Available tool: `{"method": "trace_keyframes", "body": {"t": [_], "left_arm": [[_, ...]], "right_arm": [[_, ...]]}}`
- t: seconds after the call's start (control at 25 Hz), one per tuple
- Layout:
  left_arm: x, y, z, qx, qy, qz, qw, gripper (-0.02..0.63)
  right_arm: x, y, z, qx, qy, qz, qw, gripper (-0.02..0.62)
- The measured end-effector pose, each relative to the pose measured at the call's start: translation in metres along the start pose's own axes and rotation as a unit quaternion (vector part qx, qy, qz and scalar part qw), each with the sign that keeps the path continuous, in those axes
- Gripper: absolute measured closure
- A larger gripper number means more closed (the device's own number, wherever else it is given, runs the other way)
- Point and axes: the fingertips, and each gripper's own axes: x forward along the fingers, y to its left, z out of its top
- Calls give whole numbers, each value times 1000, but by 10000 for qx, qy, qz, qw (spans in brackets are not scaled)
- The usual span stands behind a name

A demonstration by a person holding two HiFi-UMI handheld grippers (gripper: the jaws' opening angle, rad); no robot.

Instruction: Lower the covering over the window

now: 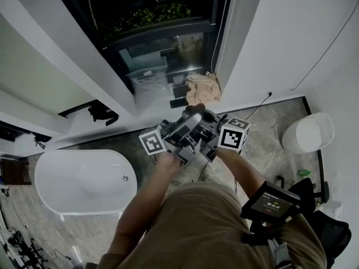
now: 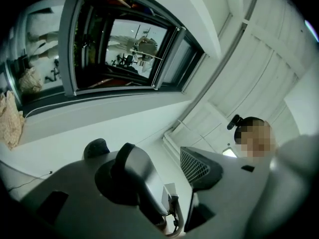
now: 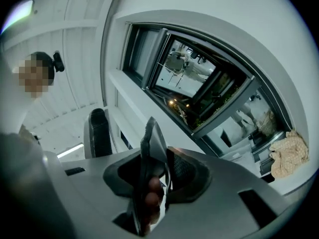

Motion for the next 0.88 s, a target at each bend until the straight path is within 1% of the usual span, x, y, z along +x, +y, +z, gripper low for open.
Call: {"method": "trace_keyframes", "body": {"t": [0.08, 0.16, 0.2, 0.24, 0.28, 0.32, 0.36, 0.4, 0.44, 0.48, 0.52, 0.6, 0.64, 0.68, 0.72, 0.76, 0.8, 0.84, 0.88], "left_arm": [[-7, -2, 1, 194, -116, 79, 9997, 364], [-13, -4, -1, 472, -165, 81, 9987, 364], [-15, -4, -3, 610, -67, 82, 9981, 364], [-18, -2, -5, 745, 97, 122, 9971, 386], [-20, -1, -4, 922, 247, 210, 9952, 466], [-23, -1, 0, 1182, 316, 351, 9919, 489], [-26, -3, 7, 1522, 287, 553, 9864, 495], [-31, -5, 18, 1903, 183, 817, 9781, 509], [-38, -7, 31, 2291, 42, 1135, 9667, 529], [-48, -8, 45, 2671, -90, 1501, 9519, 532], [-59, -7, 59, 3034, -180, 1909, 9334, 537], [-83, -1, 82, 3661, -198, 2701, 8903, 537], [-94, 2, 90, 3887, -157, 2985, 8715, 538], [-103, 4, 95, 4040, -106, 3175, 8578, 537], [-110, 7, 98, 4135, -52, 3294, 8488, 537], [-115, 8, 98, 4192, -1, 3370, 8430, 537], [-118, 9, 98, 4228, 36, 3416, 8393, 537], [-120, 10, 98, 4241, 53, 3442, 8376, 537], [-121, 12, 97, 4226, 50, 3457, 8378, 538]], "right_arm": [[4, 6, -6, -127, 83, 71, 9999, 474], [5, 10, -10, -231, -17, 88, 9997, 474], [5, 12, -11, -349, -75, 88, 9993, 474], [6, 14, -13, -508, -80, 102, 9986, 474], [6, 16, -15, -667, -35, 133, 9977, 474], [6, 18, -16, -788, 23, 169, 9967, 470], [6, 18, -15, -875, 60, 198, 9959, 451], [5, 18, -14, -951, 68, 198, 9952, 430], [3, 15, -10, -1026, 44, 149, 9946, 410], [-1, 11, -6, -1107, -19, 38, 9938, 405], [-6, 3, 1, -1205, -118, -139, 9925, 405], [-19, -16, 19, -1528, -351, -662, 9854, 405], [-25, -25, 28, -1776, -420, -973, 9784, 405], [-30, -32, 36, -2067, -424, -1278, 9691, 407], [-34, -38, 43, -2367, -377, -1545, 9585, 436], [-36, -41, 47, -2631, -310, -1741, 9484, 486], [-37, -42, 50, -2822, -251, -1853, 9410, 493], [-37, -42, 53, -2931, -212, -1898, 9368, 495], [-36, -41, 54, -2979, -196, -1907, 9352, 495]]}}
